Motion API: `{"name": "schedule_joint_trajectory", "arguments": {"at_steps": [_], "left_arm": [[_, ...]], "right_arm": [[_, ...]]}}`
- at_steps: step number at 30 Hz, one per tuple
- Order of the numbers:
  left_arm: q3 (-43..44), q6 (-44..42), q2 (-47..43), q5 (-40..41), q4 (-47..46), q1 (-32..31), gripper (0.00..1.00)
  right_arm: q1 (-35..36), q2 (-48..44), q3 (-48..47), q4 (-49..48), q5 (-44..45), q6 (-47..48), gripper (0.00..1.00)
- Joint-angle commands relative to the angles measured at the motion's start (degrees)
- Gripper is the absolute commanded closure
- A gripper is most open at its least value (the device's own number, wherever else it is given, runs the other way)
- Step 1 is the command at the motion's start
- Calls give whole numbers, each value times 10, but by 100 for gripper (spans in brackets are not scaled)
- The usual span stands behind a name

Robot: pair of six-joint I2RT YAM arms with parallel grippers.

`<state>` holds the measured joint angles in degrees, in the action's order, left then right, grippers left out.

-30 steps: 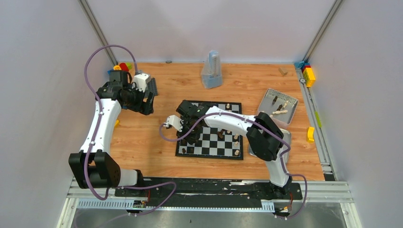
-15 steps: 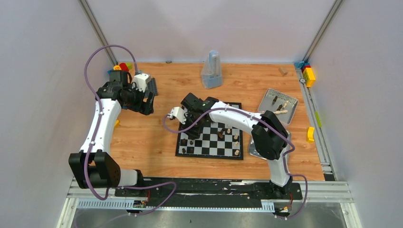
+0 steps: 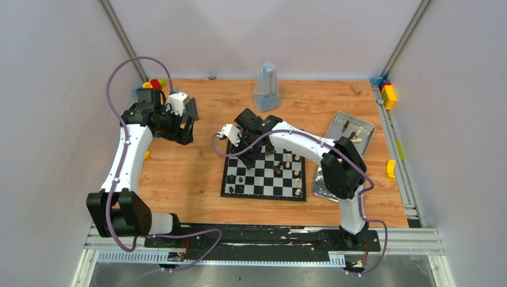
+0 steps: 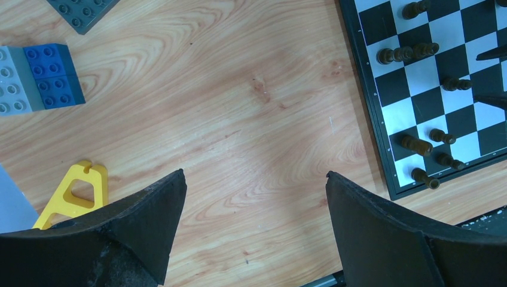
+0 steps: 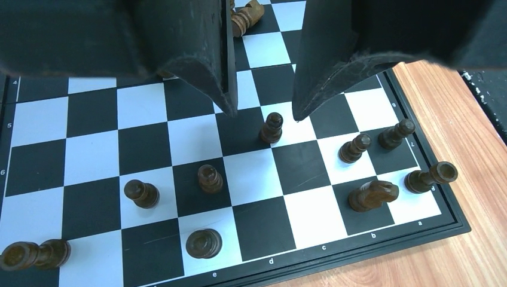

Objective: Set up the chess pieces on the board
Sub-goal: Place the chess piece on the chessboard, then move the chess piece to the chessboard.

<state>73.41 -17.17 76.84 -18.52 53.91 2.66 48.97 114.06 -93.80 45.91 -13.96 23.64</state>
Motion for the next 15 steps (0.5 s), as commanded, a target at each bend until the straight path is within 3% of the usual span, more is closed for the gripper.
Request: {"name": "schedule_joint_trajectory", "arguments": {"at_steps": [1,15], "left_arm": [[0,2,-6,-7,-12,5,6],[-3,1,-8,-6,-12,5,5]], "right_arm": [[-3,1,-6,-18,-1,-4,60],[-3,39,-9,-21,-21,-5,66]]}}
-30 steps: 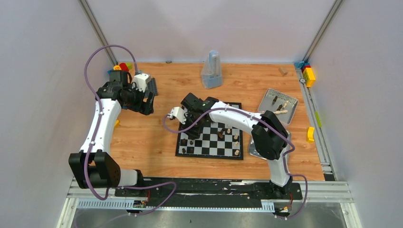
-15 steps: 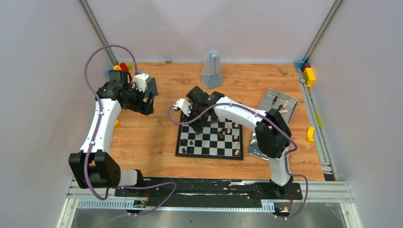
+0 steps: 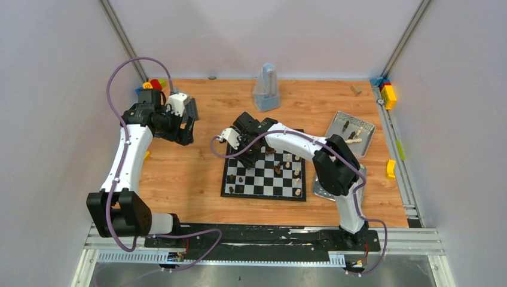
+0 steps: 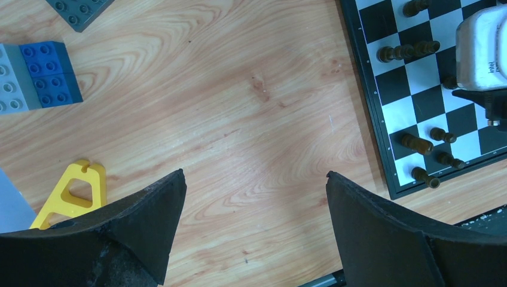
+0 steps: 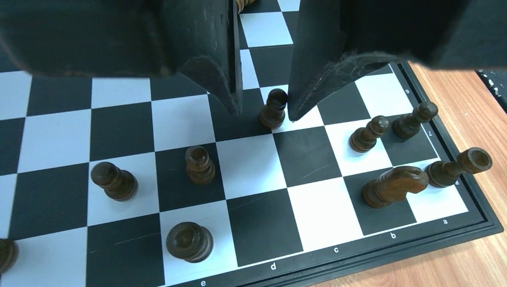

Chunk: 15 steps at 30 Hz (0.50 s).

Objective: Set up the chess pieces on the board
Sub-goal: Move the chess piece to the chessboard.

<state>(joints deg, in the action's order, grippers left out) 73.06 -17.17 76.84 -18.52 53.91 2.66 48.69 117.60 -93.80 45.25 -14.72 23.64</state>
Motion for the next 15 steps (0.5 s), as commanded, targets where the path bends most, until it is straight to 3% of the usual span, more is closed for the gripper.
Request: {"name": "schedule_joint_trajectory", "arguments": {"at_steps": [1,10,15], "left_arm": [[1,2,-8,-5,-12,5,5],[3,2,-6,-4,-13,5,5],[2,2,-6,-3,-12,5,5]], "right_arm": [[-1,4,-8,-14,-13,-5,67],[3,4,-13,-6,-32,-5,90],[11,3,-24,-2,-41,-8,96]]}}
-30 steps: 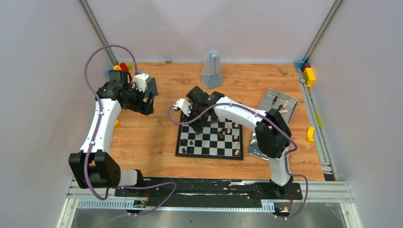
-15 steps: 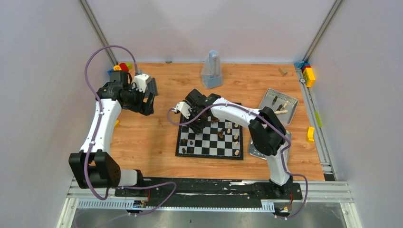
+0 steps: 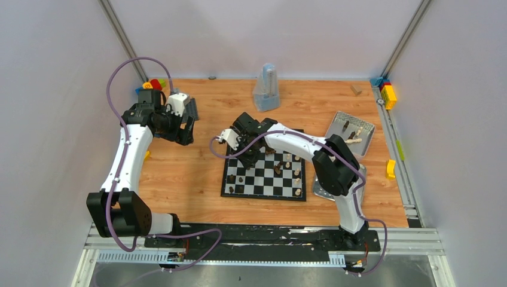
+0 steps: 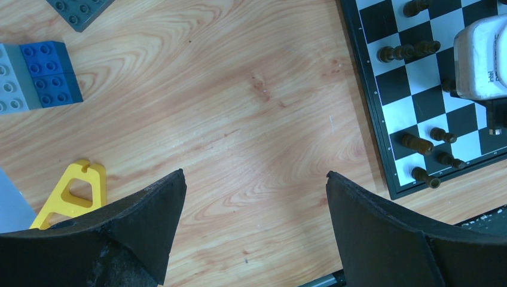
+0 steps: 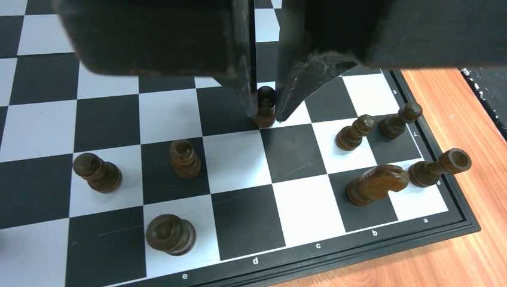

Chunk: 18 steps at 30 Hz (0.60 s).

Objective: Set up the chess pieces on the board
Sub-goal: Move the chess piece to the chessboard.

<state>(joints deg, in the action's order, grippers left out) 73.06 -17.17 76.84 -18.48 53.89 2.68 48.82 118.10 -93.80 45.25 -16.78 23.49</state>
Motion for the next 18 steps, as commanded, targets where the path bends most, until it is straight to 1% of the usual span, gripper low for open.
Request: {"name": "schedule_joint_trajectory", "arguments": {"at_steps": [1,12,18], "left_arm": [[2,2,-7,-3,-13,5,5],[-2,1,-10,-2,-12,5,5],[-3,0,-10,-3,-13,5,5]], "right_arm": [[12,-1,-25,-2,-20,-6,96],[24,17,-50,2,-16,-5,97],[29,22,-49,4,-15,-4,97]]}}
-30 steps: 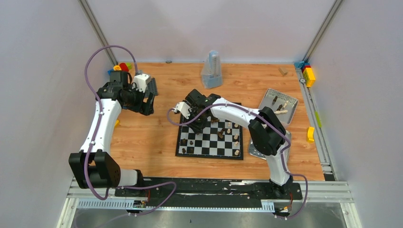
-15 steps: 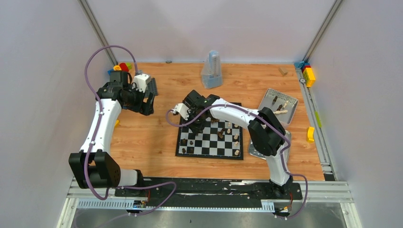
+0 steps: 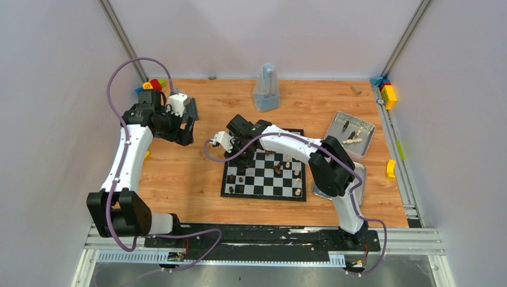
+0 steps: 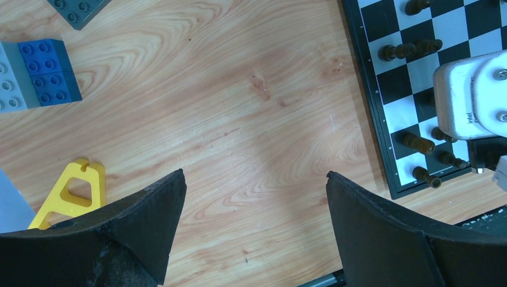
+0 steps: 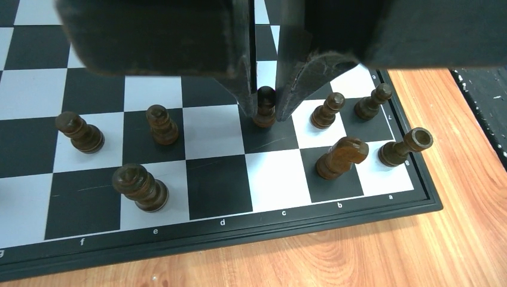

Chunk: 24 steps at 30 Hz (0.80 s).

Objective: Set up the chess pieces on the board
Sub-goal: Move the chess piece to the chessboard.

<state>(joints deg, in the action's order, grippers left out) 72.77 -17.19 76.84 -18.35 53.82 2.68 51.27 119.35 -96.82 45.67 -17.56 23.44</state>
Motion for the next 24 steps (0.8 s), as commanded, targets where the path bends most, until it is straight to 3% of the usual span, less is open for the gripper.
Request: {"name": "schedule_joint_trajectory", "arguments": {"at_steps": [1,17,24], "left_arm": [[0,0,-9,-5,-12,6,5],[1,1,-8,-5,-11,6,5],[2,0,-7,-5,-9,6,5]], "right_arm": [[4,11,-17,0,-6,-3,97],[12,11,-15,0,-12,-9,90],[12,6,-15,0,-2,-11,80]]}}
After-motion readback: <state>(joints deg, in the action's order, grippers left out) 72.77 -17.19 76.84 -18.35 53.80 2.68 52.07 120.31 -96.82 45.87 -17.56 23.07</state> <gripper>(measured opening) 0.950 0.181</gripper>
